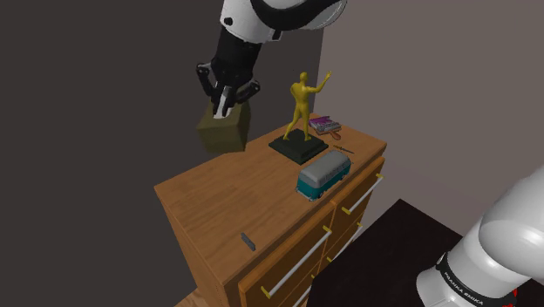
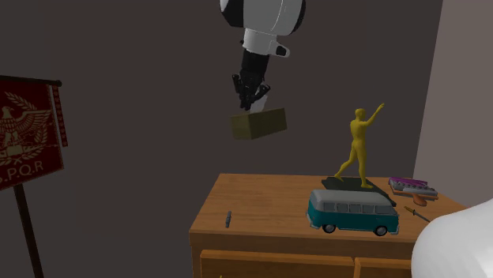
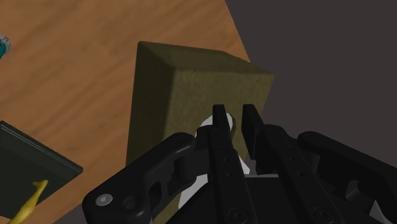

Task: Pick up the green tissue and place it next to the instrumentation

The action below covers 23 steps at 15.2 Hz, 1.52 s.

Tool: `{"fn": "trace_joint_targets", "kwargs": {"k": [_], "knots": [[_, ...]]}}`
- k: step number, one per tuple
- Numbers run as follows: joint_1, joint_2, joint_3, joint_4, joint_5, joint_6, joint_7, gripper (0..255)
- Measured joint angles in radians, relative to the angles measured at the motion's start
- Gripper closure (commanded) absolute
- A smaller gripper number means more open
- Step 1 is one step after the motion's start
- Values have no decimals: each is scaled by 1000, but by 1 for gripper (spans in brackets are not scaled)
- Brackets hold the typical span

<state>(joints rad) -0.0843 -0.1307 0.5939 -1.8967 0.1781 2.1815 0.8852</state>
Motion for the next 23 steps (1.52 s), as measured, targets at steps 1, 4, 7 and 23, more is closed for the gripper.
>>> {"fn": "trace_joint_targets", "kwargs": {"k": [1, 4, 7, 23], "knots": [[-7, -28, -23, -29, 29, 0, -41, 255], [-19, -98, -83, -94, 93, -13, -140, 255], [-29, -160, -148, -157, 143, -28, -235, 255], [-123, -286, -470, -267, 197, -165, -652, 255]]}}
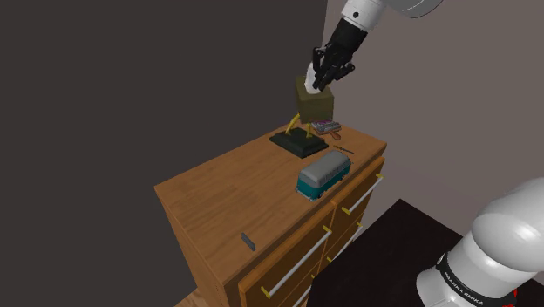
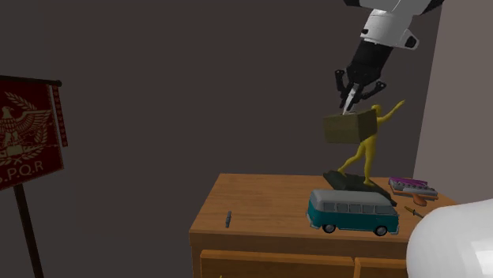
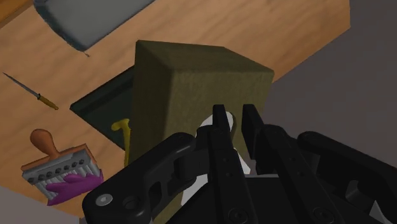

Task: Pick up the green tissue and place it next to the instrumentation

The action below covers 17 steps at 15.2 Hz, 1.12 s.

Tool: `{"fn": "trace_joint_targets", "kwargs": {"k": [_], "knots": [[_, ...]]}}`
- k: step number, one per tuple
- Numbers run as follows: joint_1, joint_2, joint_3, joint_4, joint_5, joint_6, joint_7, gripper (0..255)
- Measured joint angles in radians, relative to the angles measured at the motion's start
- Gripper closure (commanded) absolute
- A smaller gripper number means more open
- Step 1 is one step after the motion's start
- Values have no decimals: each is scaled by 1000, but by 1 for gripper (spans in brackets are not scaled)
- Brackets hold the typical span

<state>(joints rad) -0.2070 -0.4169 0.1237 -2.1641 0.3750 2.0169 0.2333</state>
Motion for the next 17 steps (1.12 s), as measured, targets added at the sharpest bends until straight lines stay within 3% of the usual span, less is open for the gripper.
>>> {"fn": "trace_joint_targets", "kwargs": {"k": [11, 17], "knots": [[-87, 71, -204, 75, -23, -96, -260, 255], [-134, 160, -311, 180, -24, -163, -399, 255]]}}
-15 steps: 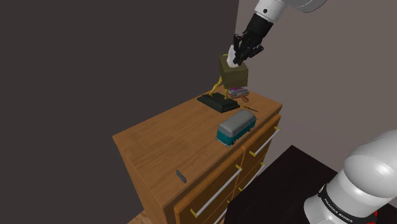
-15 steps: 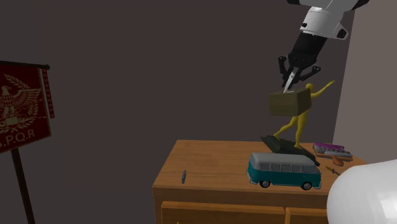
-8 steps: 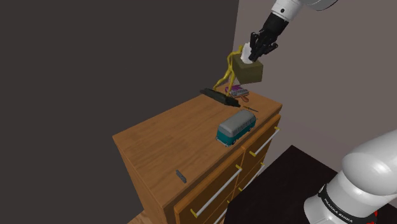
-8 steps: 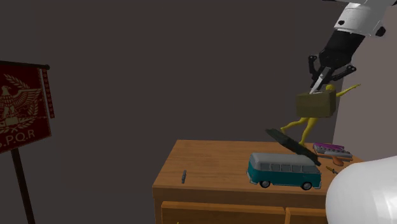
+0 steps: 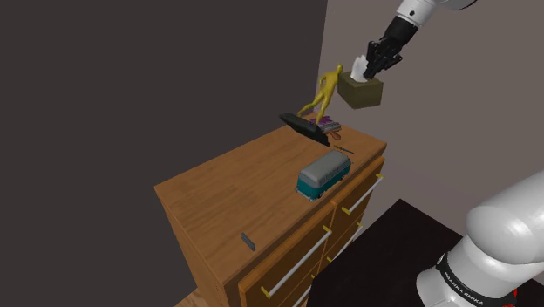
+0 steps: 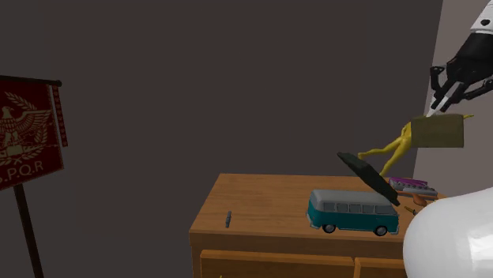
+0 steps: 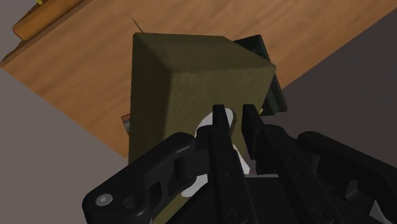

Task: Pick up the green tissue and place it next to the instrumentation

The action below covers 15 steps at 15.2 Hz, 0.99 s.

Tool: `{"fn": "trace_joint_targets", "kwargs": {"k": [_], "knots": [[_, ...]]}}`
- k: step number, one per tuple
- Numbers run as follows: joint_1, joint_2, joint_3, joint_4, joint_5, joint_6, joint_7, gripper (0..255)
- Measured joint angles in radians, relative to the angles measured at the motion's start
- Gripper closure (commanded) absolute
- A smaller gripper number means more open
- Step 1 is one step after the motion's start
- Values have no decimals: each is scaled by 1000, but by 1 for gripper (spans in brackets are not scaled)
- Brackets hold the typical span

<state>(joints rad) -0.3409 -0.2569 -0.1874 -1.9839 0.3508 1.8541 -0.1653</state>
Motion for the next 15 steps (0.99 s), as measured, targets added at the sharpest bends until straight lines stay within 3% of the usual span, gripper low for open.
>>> {"fn": "trace_joint_targets", "kwargs": {"k": [9, 15], "knots": [[-77, 213, -140, 251, 45, -125, -198, 255], [-88, 240, -153, 216, 57, -81, -246, 255]]}}
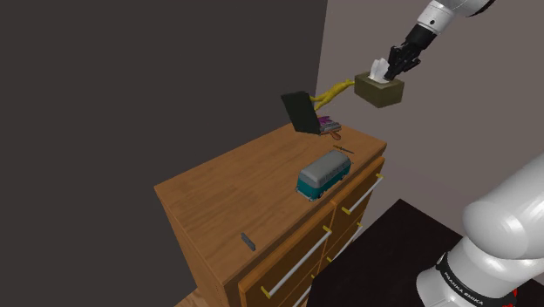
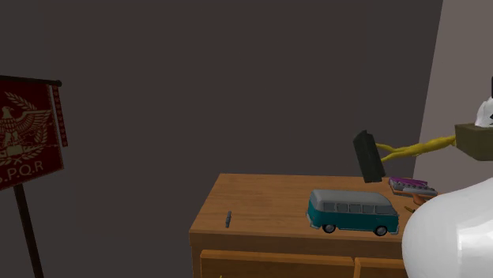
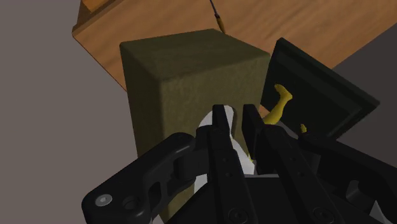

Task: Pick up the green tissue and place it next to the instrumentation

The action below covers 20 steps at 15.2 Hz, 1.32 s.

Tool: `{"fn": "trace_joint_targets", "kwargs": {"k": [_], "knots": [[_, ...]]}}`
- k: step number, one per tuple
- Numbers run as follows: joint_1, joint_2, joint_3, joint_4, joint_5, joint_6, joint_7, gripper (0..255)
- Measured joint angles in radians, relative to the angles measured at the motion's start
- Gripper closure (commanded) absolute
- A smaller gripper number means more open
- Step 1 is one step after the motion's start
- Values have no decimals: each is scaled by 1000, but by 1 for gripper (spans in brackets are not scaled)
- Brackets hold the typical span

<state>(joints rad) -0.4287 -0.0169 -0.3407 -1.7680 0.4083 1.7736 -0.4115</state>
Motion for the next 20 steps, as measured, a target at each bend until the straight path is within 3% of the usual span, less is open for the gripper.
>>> {"fn": "trace_joint_targets", "kwargs": {"k": [8, 20], "knots": [[3, 3, 4, -96, 12, 54, -37, 255], [5, 35, 5, -221, 46, 221, -105, 255]]}}
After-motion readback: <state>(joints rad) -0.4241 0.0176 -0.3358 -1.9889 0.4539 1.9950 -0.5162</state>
